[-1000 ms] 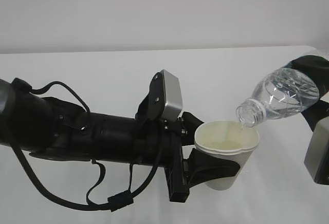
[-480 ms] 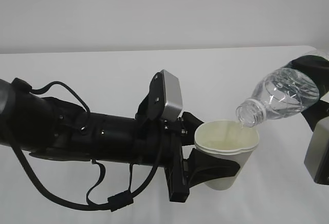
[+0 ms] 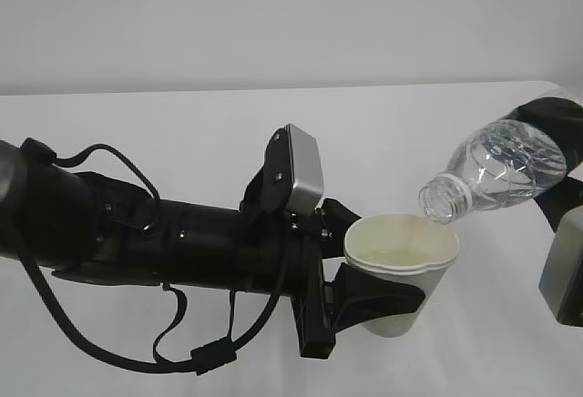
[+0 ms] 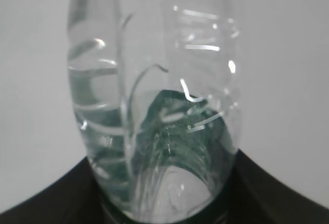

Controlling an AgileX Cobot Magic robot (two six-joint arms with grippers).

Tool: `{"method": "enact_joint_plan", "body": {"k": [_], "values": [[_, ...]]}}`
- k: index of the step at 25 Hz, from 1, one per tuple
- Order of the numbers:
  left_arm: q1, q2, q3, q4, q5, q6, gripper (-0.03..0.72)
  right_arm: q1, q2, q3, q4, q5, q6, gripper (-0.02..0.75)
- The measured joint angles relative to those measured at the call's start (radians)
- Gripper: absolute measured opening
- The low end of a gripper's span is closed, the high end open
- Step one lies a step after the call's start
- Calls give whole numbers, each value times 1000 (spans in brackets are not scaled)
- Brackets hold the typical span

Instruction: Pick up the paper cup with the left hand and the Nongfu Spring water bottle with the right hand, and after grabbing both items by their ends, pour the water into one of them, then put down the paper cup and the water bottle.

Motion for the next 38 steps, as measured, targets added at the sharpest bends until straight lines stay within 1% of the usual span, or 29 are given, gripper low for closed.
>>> {"method": "enact_joint_plan", "body": {"k": [23, 38], "values": [[0, 0, 0, -1, 2, 0, 420, 0, 0, 0, 20, 0, -2, 424], [0, 0, 0, -1, 2, 0, 420, 0, 0, 0, 22, 0, -44, 424]]}}
